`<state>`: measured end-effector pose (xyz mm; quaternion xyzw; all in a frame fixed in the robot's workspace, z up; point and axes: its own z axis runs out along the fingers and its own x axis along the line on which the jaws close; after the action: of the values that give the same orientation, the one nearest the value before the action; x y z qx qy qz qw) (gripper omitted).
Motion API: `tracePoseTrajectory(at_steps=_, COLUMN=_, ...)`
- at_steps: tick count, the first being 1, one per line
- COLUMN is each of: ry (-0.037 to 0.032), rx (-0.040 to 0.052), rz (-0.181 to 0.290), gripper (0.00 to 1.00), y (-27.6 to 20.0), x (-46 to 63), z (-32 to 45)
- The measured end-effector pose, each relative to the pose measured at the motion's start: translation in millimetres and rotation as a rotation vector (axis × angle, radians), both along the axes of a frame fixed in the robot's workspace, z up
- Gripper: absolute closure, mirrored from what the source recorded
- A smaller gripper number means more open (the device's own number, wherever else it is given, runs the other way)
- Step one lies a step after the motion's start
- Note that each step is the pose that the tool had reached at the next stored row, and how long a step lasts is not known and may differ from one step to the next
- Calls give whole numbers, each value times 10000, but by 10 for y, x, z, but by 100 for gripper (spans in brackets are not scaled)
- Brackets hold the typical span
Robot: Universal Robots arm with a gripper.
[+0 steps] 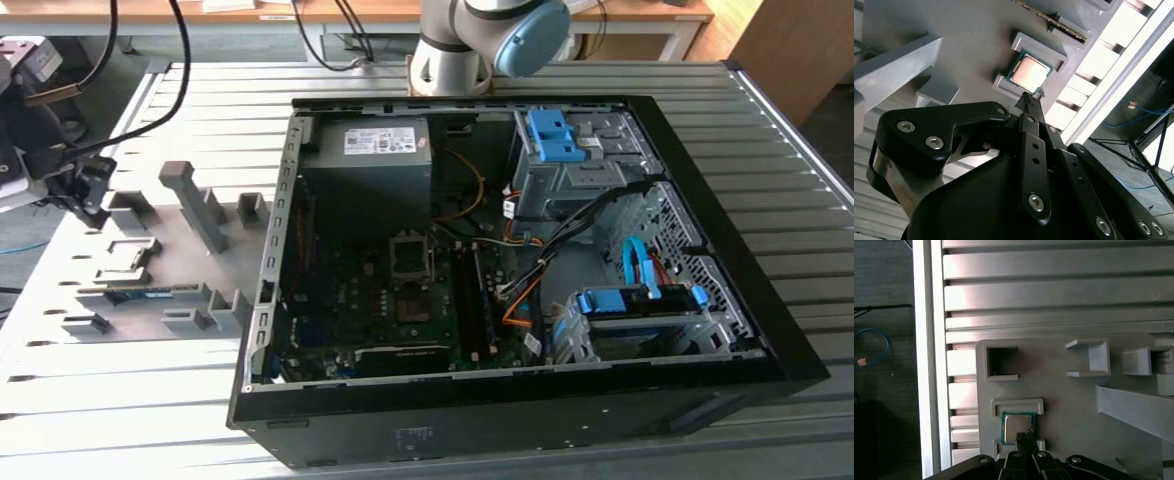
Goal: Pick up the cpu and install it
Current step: 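Reach for the cpu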
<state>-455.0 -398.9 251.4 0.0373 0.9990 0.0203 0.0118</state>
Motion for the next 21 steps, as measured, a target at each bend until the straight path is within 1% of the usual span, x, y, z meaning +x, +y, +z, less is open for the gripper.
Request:
tracePoseTrajectory(at_steps=8, ry=1, rx=-1, rz=0, gripper=90, y=0, x=0, z=-123)
tracePoseTrajectory(at_steps=14, ry=0, rx=0, rz=-1, gripper=90, y=0, x=0, z=-201)
tracePoseTrajectory(at_steps=18, ry=0, rx=0, rz=0, gripper=90, y=0, x=0, z=-242)
tracePoseTrajectory(at_steps=21, ry=3, rx=-2, rz=0, gripper=90, y=0, x=-1, z=-249)
